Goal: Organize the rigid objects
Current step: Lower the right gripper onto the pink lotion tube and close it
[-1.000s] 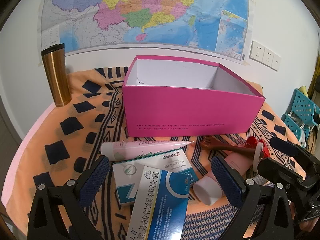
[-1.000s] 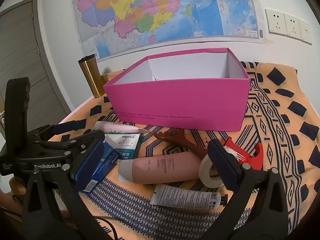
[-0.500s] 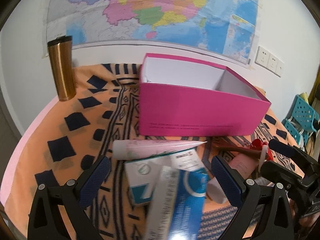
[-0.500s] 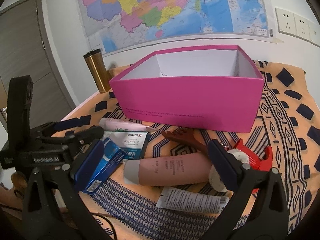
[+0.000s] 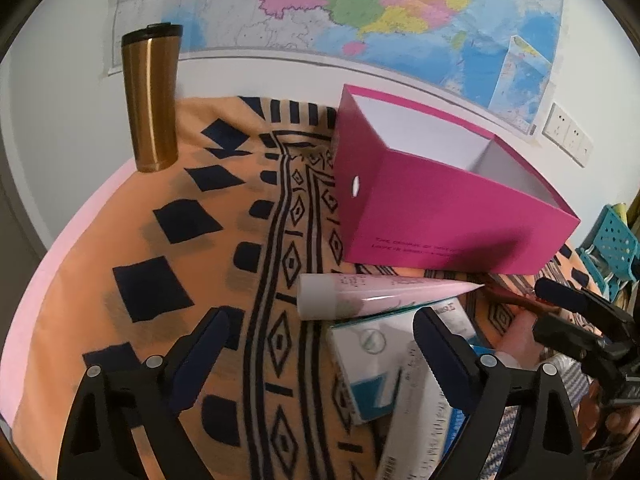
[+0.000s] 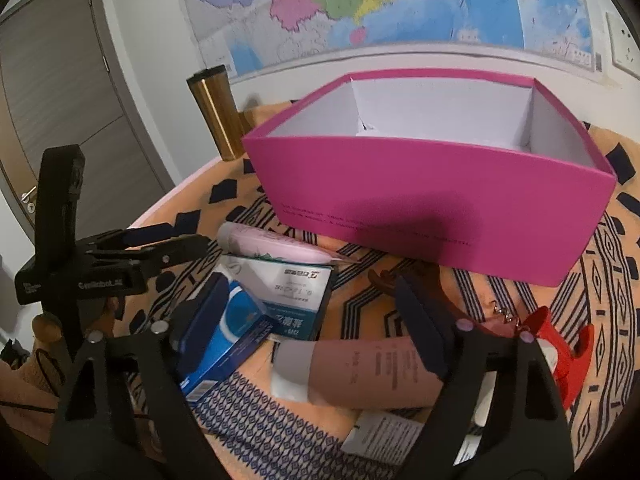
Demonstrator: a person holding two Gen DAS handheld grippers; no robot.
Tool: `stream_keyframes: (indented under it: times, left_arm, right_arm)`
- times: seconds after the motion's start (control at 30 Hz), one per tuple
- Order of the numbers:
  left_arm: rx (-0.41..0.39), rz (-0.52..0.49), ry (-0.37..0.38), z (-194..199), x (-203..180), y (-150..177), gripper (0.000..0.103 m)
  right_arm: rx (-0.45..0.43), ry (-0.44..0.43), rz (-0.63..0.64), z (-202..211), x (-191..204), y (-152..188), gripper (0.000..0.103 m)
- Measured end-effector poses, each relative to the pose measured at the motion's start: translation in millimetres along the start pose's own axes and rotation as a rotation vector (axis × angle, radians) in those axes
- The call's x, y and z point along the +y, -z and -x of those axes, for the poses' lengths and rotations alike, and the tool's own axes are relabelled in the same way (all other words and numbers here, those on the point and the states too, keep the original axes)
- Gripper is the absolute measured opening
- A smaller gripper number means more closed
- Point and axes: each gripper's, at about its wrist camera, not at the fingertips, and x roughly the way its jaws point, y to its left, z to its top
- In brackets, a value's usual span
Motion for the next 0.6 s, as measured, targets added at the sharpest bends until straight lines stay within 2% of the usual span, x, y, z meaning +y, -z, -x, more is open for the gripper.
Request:
stream_keyframes:
  times: [0.2,0.3,0.37,0.5,0.6]
  left_arm:
    - [0.015,-0.028,0.024,-12,2,-4,0.095]
    - [0.033,-0.018,0.060,-20,5,-9,0.095]
    - [0.048,-0.012,0.081,-27,7,-12,0.095]
    - [0.085,-0.019,0.126,-38,5,-16,0.087]
    - [0.112,-0.028,0.140,-45,3,-18,0.081]
  right_arm:
    - [0.032,-0.021,-0.039,-9,-11,-3,0.077]
    - [0.047,-0.047,-0.038,-17,-9,-4,0.066]
    - [0.058,-0.060,-0.035,-25,-7,-6,0.065]
    - [0.075,-0.068,-0.035,-40,-7,-12,0.063]
    - [0.099,-0.075,-0.063,-52,-12,-16,0.053]
